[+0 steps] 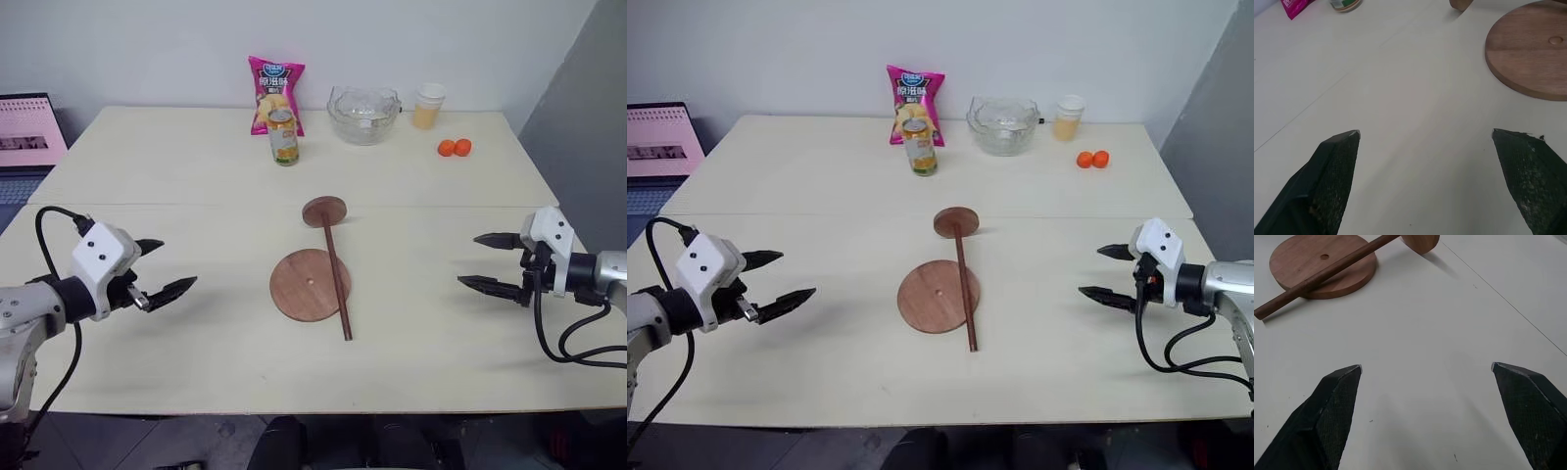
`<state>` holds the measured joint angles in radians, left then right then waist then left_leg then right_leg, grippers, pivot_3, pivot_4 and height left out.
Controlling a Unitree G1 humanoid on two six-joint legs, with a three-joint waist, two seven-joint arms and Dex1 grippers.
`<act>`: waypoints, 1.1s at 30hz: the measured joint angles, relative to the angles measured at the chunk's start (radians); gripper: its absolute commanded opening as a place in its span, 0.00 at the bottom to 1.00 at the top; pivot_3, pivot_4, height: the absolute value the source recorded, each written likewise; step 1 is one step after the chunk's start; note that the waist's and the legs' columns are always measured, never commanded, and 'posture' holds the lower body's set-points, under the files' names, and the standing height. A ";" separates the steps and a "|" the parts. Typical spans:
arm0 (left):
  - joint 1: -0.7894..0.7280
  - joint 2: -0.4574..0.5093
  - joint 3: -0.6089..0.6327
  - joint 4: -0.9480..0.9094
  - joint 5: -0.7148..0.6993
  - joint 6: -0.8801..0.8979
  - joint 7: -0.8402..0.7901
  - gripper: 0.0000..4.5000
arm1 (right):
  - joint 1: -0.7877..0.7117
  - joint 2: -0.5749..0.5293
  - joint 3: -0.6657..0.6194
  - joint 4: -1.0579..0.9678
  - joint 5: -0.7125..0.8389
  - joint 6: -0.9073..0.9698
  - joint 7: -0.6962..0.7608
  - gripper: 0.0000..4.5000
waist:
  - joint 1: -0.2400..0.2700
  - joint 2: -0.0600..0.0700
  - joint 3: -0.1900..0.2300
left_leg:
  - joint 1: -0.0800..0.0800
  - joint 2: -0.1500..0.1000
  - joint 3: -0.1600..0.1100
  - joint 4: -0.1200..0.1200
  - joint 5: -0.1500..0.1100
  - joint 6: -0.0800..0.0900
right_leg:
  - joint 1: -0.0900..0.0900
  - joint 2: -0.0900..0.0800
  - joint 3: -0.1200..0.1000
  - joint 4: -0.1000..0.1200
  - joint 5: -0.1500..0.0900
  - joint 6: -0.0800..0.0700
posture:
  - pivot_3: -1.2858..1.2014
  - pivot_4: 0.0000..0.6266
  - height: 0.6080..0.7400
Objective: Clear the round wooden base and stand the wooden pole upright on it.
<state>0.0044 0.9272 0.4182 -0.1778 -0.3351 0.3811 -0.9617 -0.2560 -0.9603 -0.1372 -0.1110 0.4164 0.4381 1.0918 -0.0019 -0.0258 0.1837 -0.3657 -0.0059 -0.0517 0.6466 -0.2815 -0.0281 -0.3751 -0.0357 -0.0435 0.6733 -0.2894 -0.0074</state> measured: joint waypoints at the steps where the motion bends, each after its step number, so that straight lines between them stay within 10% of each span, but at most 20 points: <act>1: 0.000 0.000 0.000 0.000 0.000 0.000 -0.004 1.00 | 0.000 0.000 0.000 0.000 0.000 0.000 0.000 0.99 | 0.000 0.000 0.000 | 0.000 0.000 0.000 0.000 0.000 0.000 | 0.000 0.000 0.000 0.000 0.000 0.000 | 0.52 0.24 1.00; 33: -0.052 0.017 -0.114 -0.136 -0.100 0.052 -0.097 1.00 | -0.130 0.099 0.021 -0.240 0.233 0.336 -0.094 0.99 | -0.001 0.000 0.000 | 0.000 0.001 0.002 0.000 0.000 0.000 | -0.003 0.001 0.003 0.003 0.000 0.000 | 0.52 0.24 1.00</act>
<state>-0.0480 0.9442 0.3040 -0.3136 -0.4348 0.4328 -1.0585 -0.3863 -0.8608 -0.1165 -0.3507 0.6492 0.7740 0.9981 -0.0033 -0.0257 0.1838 -0.3659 -0.0053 -0.0493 0.6466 -0.2816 -0.0280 -0.3781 -0.0348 -0.0400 0.6758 -0.2893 -0.0075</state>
